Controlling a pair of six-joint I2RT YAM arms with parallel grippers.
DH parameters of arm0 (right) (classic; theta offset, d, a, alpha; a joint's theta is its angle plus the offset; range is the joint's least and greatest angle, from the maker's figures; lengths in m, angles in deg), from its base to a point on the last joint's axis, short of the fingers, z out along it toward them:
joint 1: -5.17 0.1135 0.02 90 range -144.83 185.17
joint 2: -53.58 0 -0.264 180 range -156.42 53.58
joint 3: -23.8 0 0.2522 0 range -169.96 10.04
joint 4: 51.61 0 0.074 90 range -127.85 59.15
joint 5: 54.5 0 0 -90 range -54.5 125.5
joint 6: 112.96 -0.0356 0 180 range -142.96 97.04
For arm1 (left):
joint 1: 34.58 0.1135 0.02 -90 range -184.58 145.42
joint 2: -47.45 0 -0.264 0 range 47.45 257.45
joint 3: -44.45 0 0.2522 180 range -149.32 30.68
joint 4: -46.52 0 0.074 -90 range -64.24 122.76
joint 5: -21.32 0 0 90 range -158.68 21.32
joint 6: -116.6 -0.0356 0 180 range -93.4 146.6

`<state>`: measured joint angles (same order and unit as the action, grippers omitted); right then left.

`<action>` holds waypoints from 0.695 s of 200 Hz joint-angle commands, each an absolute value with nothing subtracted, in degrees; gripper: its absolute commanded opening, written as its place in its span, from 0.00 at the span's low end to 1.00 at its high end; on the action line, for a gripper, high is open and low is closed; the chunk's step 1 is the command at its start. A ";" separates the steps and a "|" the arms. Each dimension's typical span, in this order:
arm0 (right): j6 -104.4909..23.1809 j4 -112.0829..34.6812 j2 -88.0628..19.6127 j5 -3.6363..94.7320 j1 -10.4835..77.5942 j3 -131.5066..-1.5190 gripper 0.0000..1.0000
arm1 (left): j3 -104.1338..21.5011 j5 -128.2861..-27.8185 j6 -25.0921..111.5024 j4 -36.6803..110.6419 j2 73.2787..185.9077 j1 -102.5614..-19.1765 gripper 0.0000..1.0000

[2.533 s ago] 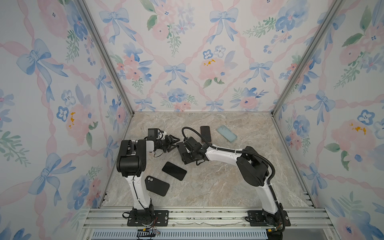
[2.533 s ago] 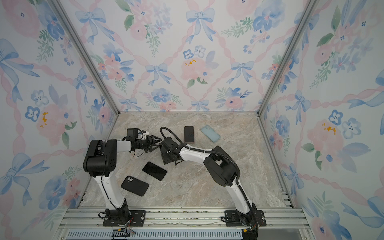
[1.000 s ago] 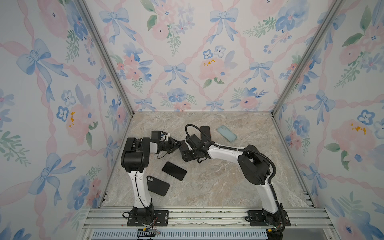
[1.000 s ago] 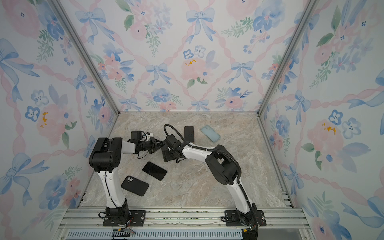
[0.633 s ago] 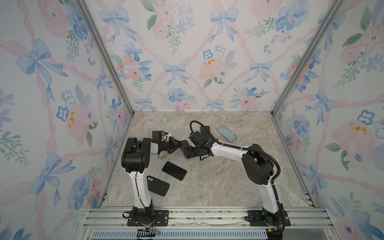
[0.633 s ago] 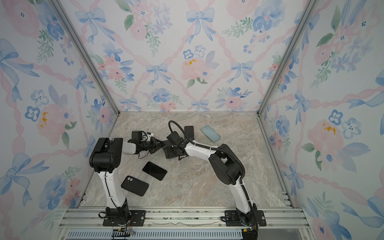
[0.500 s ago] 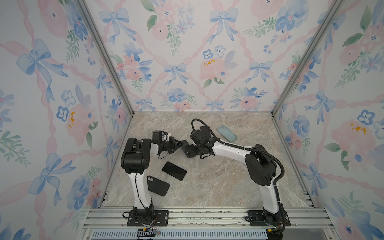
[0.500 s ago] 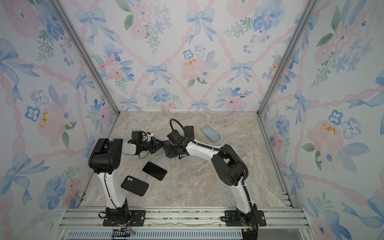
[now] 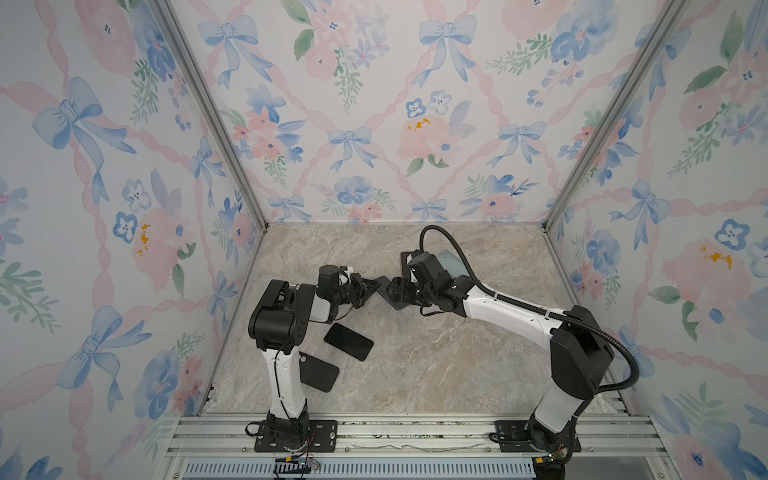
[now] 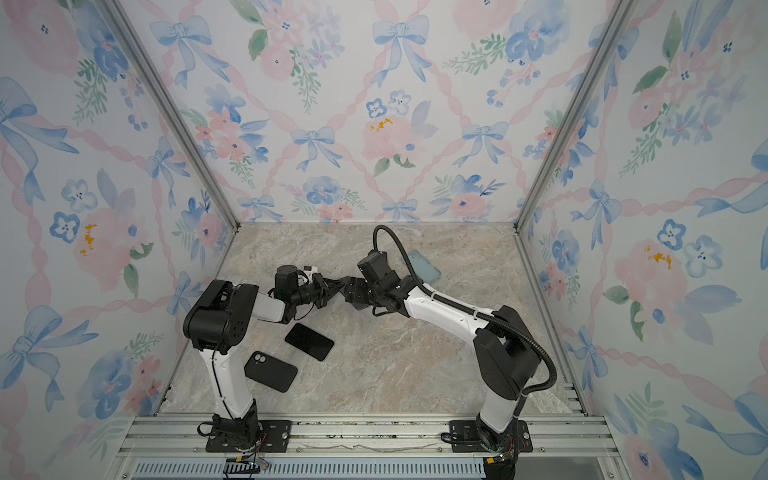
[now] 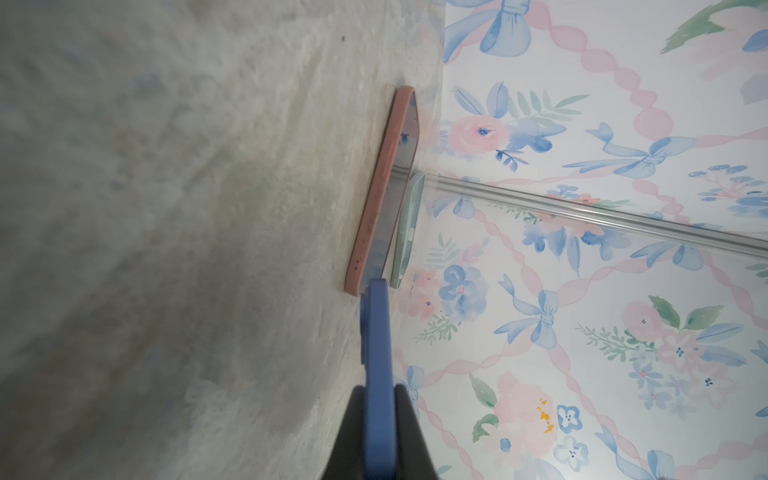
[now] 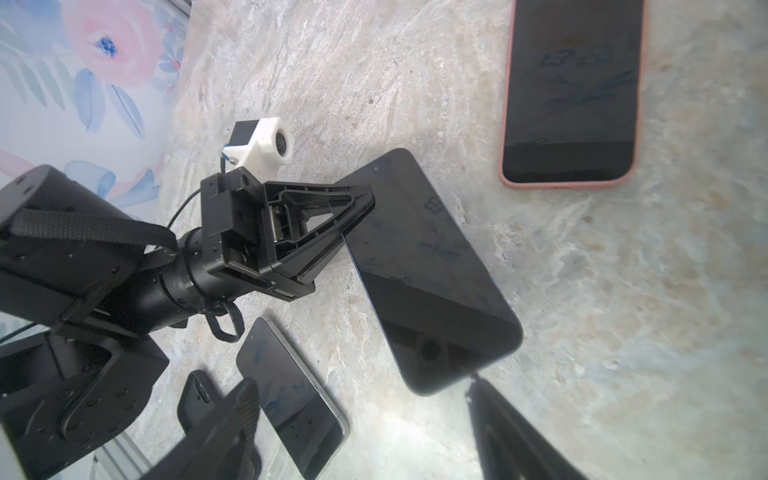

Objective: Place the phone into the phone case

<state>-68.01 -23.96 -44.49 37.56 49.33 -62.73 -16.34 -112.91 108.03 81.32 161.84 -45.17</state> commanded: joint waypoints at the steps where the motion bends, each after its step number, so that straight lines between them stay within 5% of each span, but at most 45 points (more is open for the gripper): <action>1: -75.31 -30.41 -38.66 42.30 46.07 -55.91 0.80 | -16.34 -110.65 111.78 88.45 158.03 -46.43 0.04; 52: -81.17 -37.83 -30.12 45.29 42.13 -46.03 0.76 | -17.52 -107.23 116.45 97.69 160.53 -50.42 0.03; 139: -99.70 -70.51 -21.23 48.45 36.39 -24.73 0.69 | -15.59 -103.84 121.95 107.95 161.62 -52.64 0.01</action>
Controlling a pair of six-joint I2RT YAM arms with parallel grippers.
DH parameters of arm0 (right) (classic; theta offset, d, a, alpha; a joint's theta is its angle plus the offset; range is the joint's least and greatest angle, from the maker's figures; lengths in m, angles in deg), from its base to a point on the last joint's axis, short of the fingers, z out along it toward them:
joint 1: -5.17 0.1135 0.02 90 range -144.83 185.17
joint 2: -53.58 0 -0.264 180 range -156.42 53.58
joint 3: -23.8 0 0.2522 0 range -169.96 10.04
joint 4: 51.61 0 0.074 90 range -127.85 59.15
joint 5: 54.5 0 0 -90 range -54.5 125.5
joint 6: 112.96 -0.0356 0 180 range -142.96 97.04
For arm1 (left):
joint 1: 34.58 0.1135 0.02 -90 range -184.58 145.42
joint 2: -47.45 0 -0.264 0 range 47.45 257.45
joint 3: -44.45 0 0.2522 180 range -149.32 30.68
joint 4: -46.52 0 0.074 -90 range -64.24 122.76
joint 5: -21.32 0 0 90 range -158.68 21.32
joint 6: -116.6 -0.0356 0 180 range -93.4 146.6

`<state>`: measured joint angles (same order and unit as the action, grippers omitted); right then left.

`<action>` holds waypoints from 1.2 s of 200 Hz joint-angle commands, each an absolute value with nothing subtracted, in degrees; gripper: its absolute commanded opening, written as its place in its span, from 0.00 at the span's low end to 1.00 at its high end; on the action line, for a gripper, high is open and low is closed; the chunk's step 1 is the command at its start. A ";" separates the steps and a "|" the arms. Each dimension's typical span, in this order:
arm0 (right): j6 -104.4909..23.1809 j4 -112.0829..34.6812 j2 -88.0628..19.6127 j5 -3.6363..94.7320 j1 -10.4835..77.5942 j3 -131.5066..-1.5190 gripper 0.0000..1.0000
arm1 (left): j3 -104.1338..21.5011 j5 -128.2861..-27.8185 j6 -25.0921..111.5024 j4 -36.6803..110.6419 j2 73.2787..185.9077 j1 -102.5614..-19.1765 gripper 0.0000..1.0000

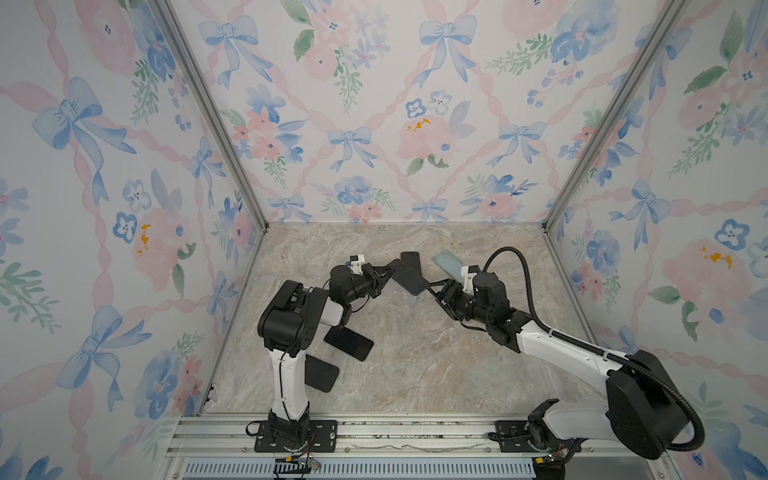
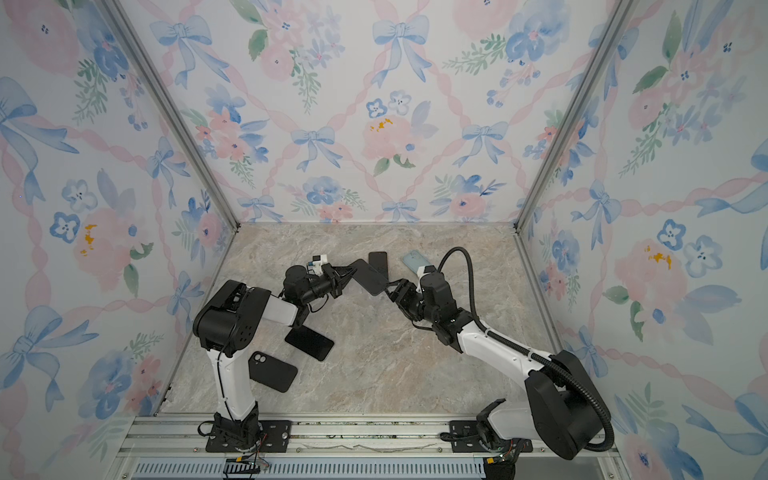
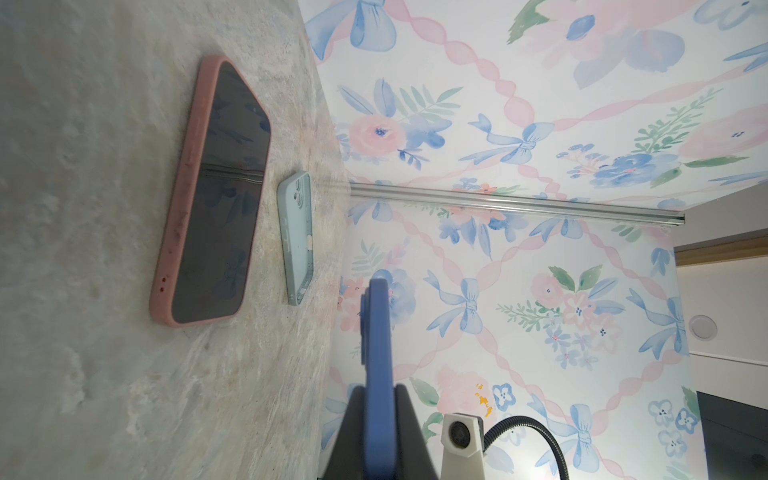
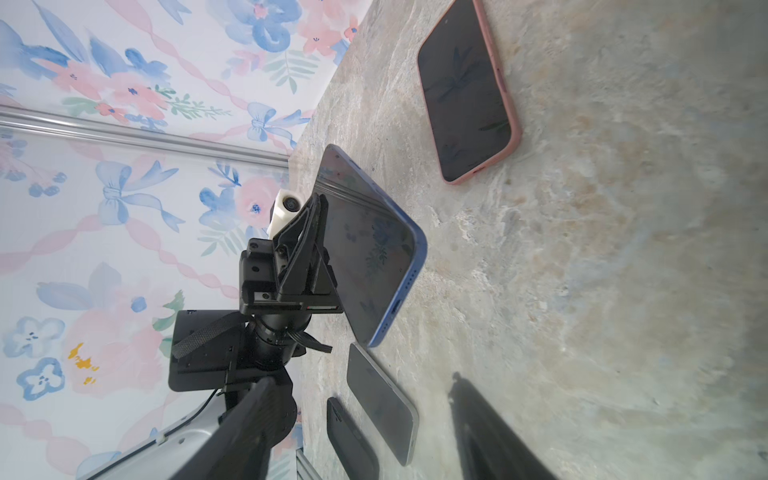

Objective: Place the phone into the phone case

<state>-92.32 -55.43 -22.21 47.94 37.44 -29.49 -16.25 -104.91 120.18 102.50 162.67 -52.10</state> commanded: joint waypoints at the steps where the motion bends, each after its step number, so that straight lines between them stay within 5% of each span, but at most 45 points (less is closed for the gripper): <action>1: -99.91 -71.27 -21.36 48.48 36.34 -24.49 0.69 | -15.57 -103.84 122.00 107.97 161.62 -52.71 0.01; 66: -109.43 -98.49 -33.61 51.77 34.88 -20.15 0.60 | -16.01 -103.66 122.92 108.71 161.46 -53.61 0.01; 185: -107.24 -96.20 -37.84 51.75 34.53 -21.30 0.57 | -16.34 -103.57 126.68 113.27 163.38 -54.49 0.01; 240: -107.24 -97.93 -39.06 52.02 34.44 -22.12 0.42 | -16.25 -103.49 126.41 113.27 163.31 -54.62 0.01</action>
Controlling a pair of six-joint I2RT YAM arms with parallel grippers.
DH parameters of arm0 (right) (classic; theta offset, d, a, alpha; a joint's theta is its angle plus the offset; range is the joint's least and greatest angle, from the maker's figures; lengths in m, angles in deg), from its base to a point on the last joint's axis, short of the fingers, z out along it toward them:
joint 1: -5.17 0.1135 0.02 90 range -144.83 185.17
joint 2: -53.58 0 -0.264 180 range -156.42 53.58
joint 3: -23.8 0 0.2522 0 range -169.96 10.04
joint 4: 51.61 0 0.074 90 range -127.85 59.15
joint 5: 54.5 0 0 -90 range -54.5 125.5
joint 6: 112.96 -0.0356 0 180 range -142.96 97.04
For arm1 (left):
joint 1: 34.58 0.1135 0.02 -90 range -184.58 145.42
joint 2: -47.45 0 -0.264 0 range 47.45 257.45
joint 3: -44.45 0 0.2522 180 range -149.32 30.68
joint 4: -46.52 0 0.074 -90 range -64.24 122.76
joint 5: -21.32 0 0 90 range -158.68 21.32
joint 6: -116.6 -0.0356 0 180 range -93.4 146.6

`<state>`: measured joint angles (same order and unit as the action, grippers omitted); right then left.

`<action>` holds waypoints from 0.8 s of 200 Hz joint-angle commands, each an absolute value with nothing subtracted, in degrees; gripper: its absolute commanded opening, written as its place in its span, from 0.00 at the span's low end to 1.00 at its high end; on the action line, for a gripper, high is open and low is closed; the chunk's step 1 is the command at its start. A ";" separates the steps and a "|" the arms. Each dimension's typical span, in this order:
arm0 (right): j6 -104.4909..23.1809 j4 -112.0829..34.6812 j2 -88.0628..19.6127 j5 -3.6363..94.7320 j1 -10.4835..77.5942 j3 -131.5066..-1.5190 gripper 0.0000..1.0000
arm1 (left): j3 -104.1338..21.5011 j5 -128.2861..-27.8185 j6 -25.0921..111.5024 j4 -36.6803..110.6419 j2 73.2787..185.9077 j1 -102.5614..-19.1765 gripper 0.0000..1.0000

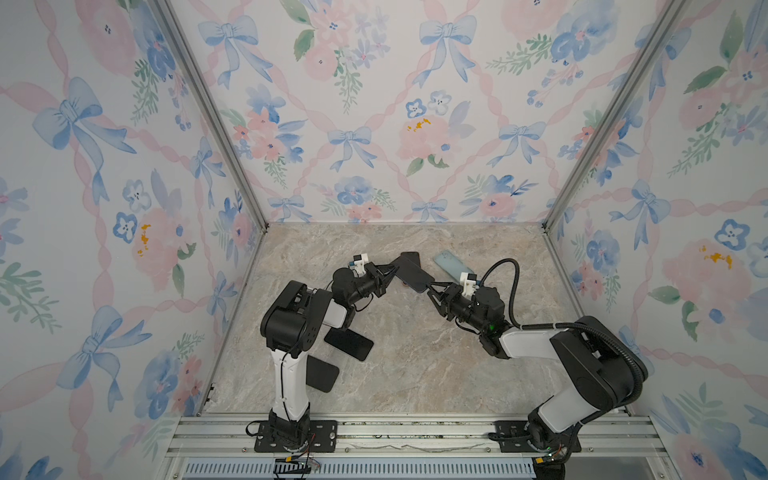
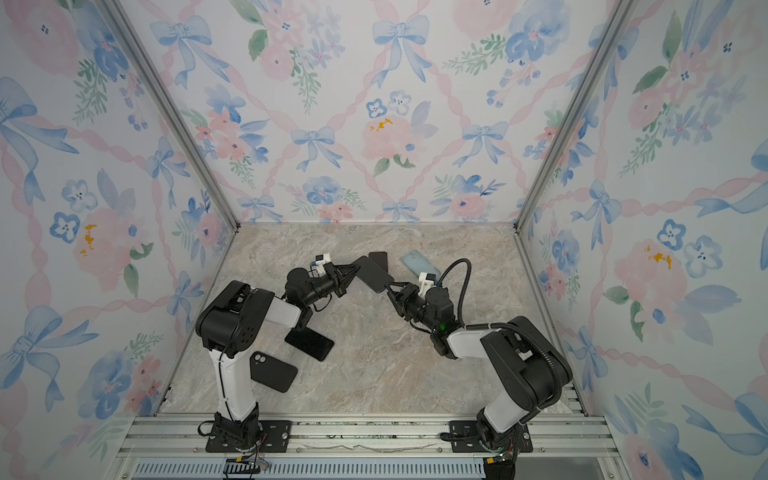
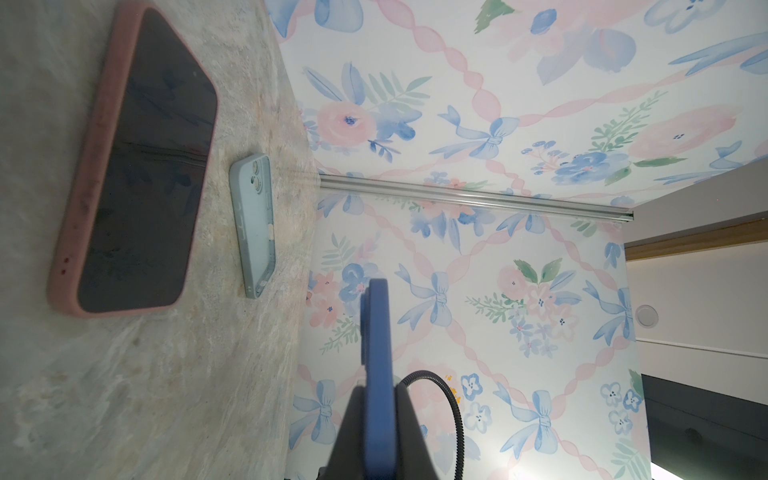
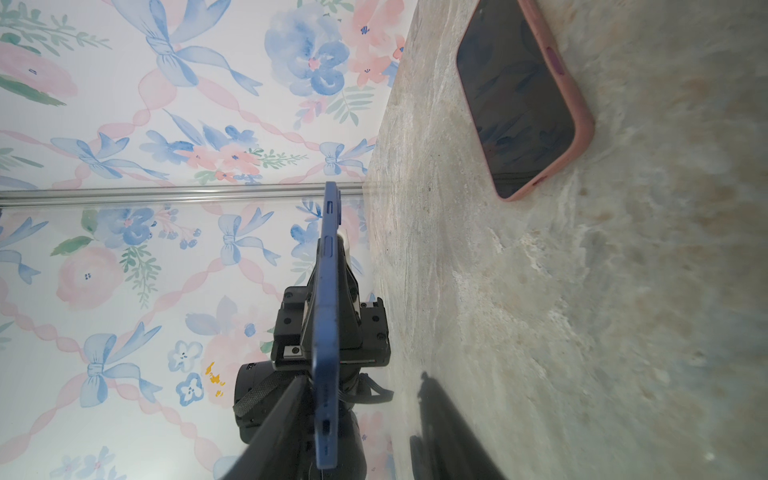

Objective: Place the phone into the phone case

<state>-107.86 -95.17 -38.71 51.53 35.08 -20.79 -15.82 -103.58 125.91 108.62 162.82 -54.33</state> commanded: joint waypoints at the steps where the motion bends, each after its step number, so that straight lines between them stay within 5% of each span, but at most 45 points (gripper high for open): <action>1: -107.24 -97.90 -39.06 52.02 34.44 -22.12 0.42 | -16.25 -103.49 126.43 113.22 163.35 -54.62 0.01; 160: -106.54 -98.24 -39.94 52.37 34.70 -24.24 0.15 | -16.77 -103.49 126.00 113.24 163.40 -55.29 0.01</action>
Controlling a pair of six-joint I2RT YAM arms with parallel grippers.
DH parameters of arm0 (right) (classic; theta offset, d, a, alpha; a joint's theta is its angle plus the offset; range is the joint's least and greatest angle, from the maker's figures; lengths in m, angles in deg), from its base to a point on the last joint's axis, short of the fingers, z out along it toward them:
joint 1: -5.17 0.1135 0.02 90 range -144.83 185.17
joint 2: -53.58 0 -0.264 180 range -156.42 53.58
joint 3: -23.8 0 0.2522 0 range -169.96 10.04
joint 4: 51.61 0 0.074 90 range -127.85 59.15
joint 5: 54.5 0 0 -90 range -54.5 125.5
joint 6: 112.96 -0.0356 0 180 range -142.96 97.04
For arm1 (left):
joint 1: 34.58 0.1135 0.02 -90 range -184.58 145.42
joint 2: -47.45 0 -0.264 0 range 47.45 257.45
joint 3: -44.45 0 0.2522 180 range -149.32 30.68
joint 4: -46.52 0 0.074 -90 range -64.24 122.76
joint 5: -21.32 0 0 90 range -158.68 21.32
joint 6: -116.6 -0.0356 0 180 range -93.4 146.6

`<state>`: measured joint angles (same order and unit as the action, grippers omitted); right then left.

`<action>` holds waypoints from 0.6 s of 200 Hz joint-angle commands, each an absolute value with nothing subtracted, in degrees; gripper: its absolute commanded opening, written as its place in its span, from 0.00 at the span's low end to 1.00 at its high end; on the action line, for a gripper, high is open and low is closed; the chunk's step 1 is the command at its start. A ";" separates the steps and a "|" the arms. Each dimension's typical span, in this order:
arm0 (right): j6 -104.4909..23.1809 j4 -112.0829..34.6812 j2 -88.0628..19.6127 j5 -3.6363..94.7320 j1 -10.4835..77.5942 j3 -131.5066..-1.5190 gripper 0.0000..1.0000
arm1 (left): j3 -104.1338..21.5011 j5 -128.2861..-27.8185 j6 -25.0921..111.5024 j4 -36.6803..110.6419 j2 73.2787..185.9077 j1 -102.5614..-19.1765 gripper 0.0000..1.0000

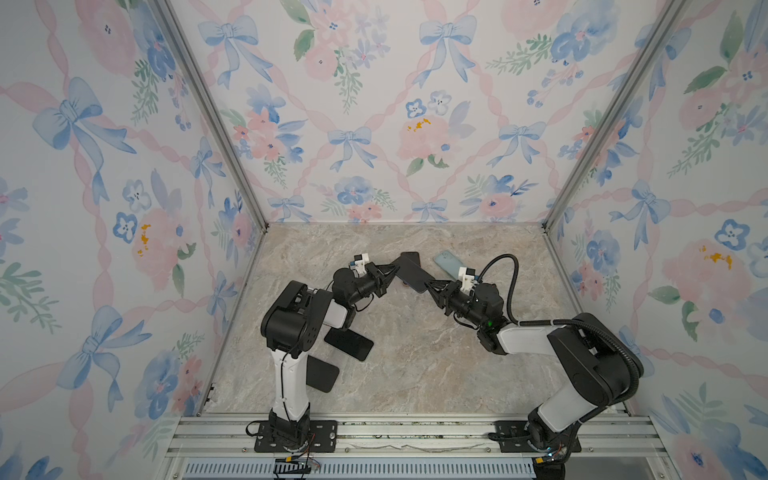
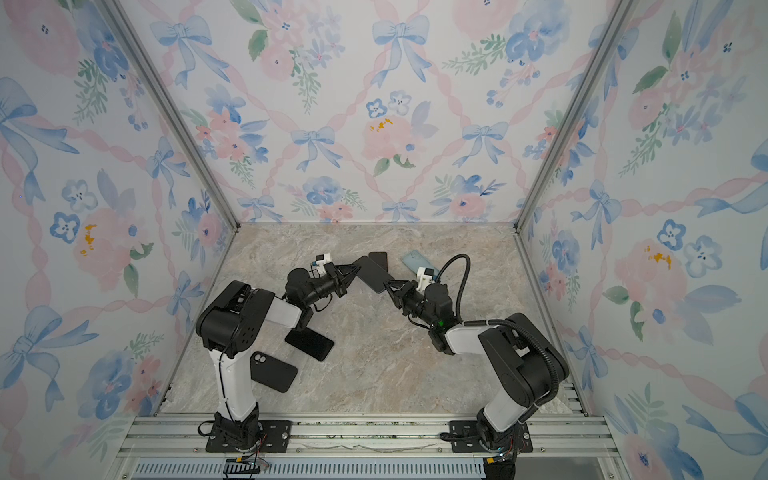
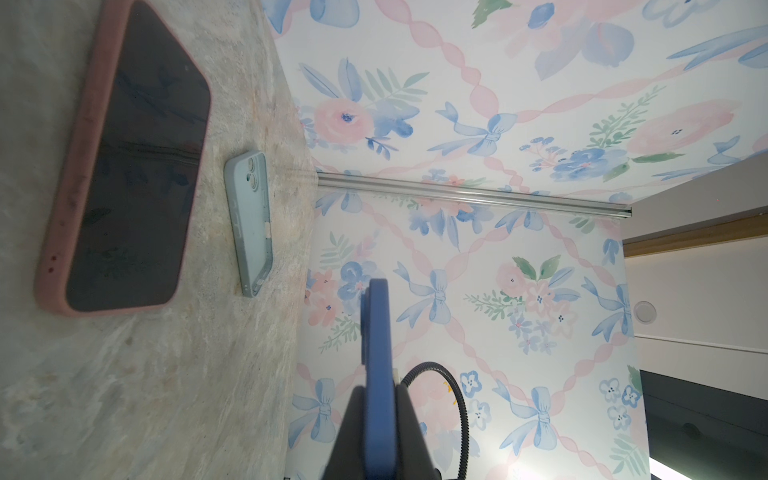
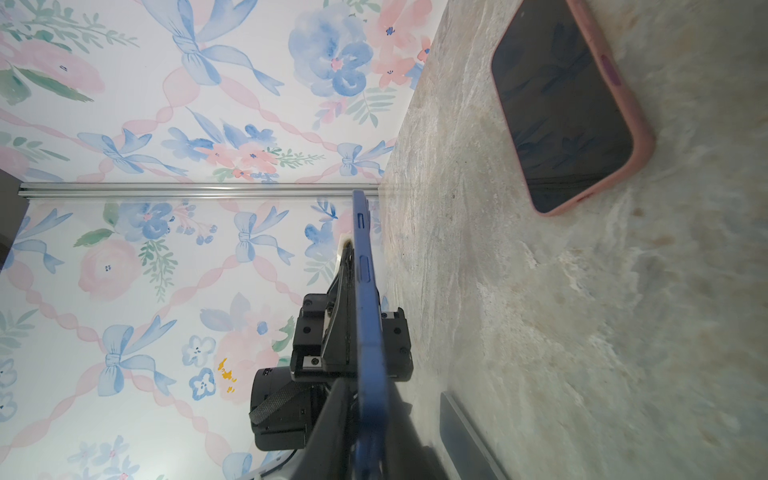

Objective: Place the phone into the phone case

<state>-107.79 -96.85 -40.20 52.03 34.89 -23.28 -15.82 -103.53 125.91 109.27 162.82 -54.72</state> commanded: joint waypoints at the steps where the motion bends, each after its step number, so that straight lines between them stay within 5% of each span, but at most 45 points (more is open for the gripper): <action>1: -106.63 -98.23 -39.94 52.37 34.70 -24.24 0.14 | -16.78 -103.44 126.00 113.21 163.39 -55.31 0.01; 120: -104.60 -91.22 -31.89 54.79 28.88 -21.84 0.06 | -21.00 -104.18 115.15 100.73 160.73 -57.06 0.30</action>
